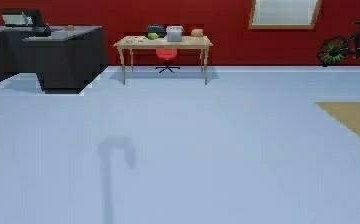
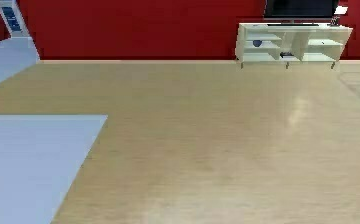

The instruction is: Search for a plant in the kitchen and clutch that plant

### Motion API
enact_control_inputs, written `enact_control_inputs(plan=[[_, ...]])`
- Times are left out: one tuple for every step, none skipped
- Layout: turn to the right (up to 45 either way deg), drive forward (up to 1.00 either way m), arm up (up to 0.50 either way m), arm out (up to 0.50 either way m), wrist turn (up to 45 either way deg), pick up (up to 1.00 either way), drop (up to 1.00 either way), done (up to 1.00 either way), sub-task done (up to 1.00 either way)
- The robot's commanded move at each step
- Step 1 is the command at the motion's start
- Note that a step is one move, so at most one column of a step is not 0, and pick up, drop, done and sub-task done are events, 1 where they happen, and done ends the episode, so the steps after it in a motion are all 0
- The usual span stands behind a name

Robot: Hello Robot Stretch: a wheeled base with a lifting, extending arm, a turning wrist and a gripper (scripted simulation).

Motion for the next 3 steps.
enact_control_inputs(plan=[[18.0,0.00,0.00,0.00,0.0,0.00,0.00,0.00,0.00],[0.0,1.00,0.00,0.00,0.0,0.00,0.00,0.00,0.00],[0.0,1.00,0.00,0.00,0.0,0.00,0.00,0.00,0.00]])
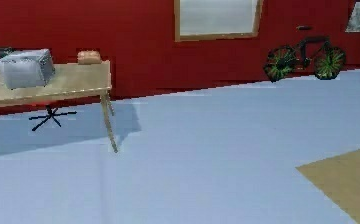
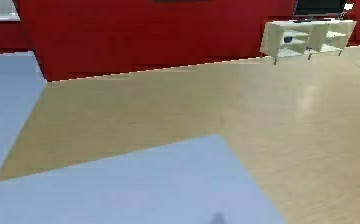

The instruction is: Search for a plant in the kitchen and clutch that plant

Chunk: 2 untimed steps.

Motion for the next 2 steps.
enact_control_inputs(plan=[[0.0,1.00,0.00,0.00,0.0,0.00,0.00,0.00,0.00],[0.0,0.75,0.00,0.00,0.0,0.00,0.00,0.00,0.00]])
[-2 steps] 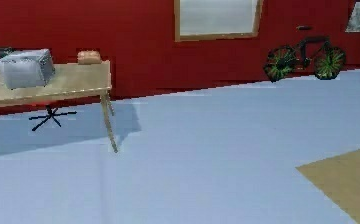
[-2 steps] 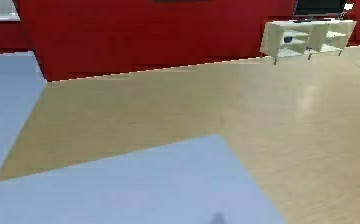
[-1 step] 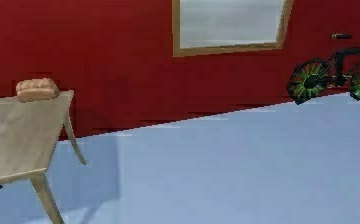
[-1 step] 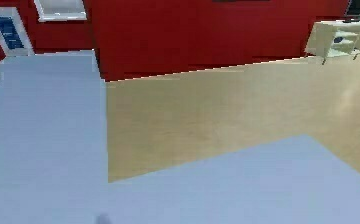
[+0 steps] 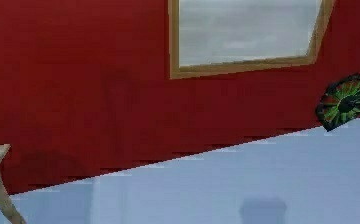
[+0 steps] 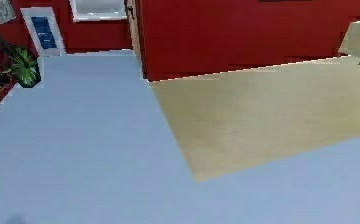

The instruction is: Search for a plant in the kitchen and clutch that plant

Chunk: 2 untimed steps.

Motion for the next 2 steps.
enact_control_inputs(plan=[[-18.0,0.00,0.00,0.00,0.0,0.00,0.00,0.00,0.00],[0.0,0.30,0.00,0.00,0.0,0.00,0.00,0.00,0.00]])
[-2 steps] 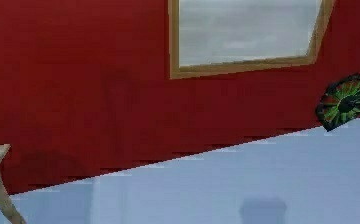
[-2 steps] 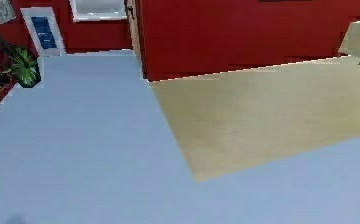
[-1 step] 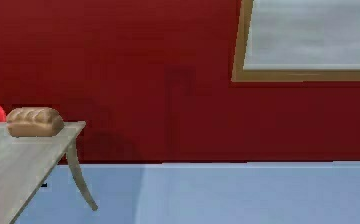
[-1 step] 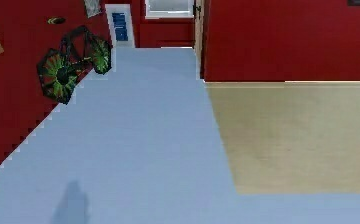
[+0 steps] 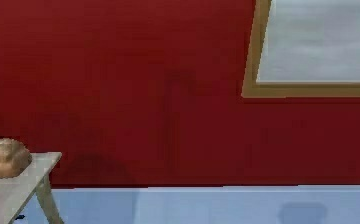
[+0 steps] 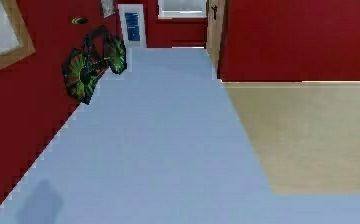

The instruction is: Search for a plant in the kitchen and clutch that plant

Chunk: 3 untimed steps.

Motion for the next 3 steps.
enact_control_inputs(plan=[[-45.0,0.00,0.00,0.00,0.0,0.00,0.00,0.00,0.00],[-45.0,0.00,0.00,0.00,0.0,0.00,0.00,0.00,0.00],[-45.0,0.00,0.00,0.00,0.0,0.00,0.00,0.00,0.00]])
